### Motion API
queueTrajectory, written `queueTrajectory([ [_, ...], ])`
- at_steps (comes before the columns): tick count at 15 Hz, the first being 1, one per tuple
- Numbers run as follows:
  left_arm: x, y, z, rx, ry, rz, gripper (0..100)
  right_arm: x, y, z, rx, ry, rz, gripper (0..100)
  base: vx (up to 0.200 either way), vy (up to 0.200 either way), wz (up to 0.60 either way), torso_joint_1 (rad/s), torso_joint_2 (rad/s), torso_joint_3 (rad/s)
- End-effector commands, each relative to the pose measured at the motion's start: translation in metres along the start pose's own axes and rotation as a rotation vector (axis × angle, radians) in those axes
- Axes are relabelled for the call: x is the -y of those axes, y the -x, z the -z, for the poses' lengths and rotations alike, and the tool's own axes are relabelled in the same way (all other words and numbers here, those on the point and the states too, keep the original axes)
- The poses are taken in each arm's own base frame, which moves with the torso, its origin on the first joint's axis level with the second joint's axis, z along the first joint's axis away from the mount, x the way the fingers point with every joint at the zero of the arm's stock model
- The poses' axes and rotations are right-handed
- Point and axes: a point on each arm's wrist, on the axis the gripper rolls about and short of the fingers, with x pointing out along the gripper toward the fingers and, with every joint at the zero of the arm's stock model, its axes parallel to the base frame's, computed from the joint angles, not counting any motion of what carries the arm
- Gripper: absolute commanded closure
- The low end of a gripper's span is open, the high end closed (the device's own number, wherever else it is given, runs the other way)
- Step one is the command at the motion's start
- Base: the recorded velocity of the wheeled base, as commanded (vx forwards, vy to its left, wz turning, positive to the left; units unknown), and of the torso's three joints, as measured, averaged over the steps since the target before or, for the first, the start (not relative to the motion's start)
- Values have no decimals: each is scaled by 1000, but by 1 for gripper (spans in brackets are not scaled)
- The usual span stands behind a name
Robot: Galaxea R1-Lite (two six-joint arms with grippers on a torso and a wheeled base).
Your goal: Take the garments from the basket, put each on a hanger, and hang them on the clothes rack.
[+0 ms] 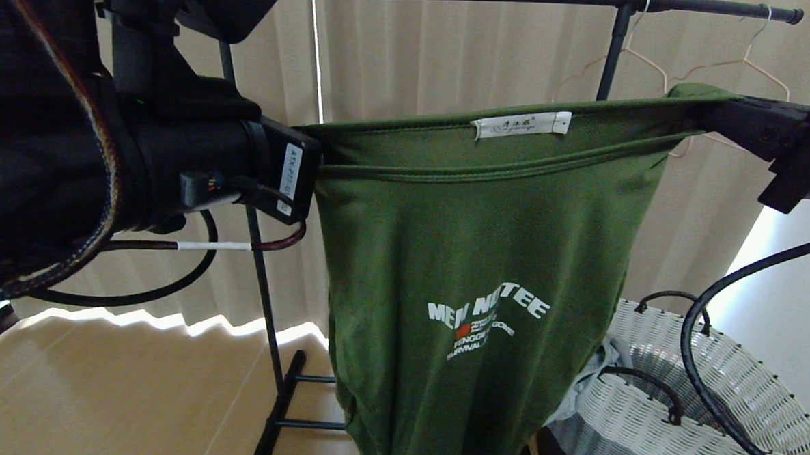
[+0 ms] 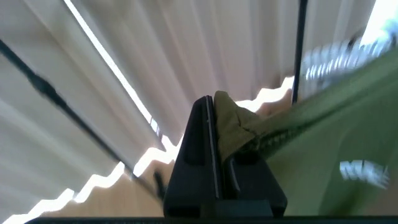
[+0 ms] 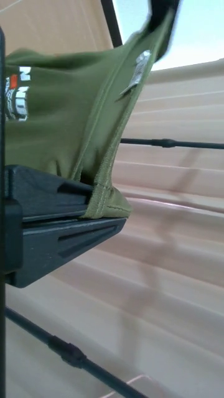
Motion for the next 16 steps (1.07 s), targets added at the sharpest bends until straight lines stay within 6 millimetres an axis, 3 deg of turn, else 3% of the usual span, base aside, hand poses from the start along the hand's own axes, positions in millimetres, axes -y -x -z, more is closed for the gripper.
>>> queueTrajectory([
  [1,3,-9,-4,14,6,-4,100,-3,13,-8,18,4,1,100,0,0,0,0,0,0],
  [3,3,-22,-14,43,21,-25,100,-7,34,-12,-24,-5,-2,100,0,0,0,0,0,0],
  [8,6,-54,-8,27,27,-56,100,-23,71,-11,-101,-27,-69,100,0,0,0,0,0,0],
  [13,6,-55,-6,32,30,-63,100,-24,68,-6,-125,-24,-75,100,0,0,0,0,0,0],
  [16,1,-38,0,1,16,-55,100,-14,53,0,-157,-9,-22,100,0,0,0,0,0,0],
])
